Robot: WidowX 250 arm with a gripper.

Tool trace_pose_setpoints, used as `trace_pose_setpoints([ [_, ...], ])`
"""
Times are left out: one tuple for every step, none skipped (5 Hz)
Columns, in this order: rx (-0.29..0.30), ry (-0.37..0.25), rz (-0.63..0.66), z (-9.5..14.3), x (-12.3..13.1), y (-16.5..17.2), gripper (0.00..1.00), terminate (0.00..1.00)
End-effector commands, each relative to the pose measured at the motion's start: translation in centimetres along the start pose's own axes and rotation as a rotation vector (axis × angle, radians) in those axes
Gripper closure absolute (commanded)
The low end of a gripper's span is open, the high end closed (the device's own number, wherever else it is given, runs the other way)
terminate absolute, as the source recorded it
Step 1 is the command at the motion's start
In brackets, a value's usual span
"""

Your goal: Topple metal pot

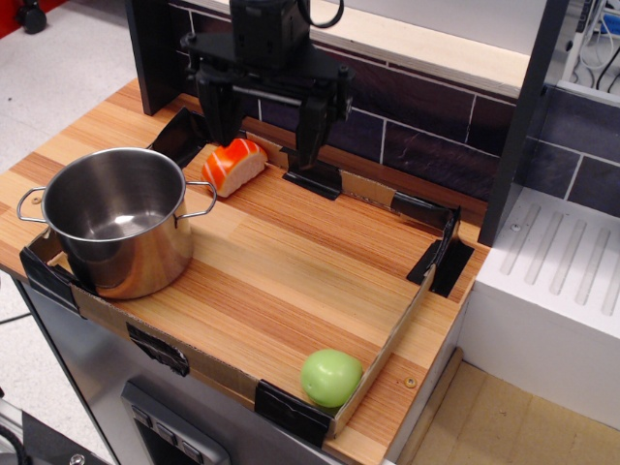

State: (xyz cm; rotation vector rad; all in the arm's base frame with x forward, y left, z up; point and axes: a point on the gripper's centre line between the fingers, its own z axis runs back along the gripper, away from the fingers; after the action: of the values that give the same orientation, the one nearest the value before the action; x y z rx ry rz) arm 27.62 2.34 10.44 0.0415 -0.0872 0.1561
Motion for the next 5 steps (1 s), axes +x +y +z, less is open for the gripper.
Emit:
trace_pose_setpoints([
  [-0.076,-0.021,-0.207,2.9,1.0,6.1,0.0,0.0],
  [-0.092,0.033,-0.278,3.2,0.2,9.4,0.0,0.0],
  [-0.111,0.094,-0.293,2.7,-1.3,11.8,0.0,0.0],
  [-0.15,0.131,-0.249,1.4,-2.7,13.7,0.0,0.0],
  [-0.124,0.086,-0.177,-0.3,-3.7,14.7,0.0,0.0],
])
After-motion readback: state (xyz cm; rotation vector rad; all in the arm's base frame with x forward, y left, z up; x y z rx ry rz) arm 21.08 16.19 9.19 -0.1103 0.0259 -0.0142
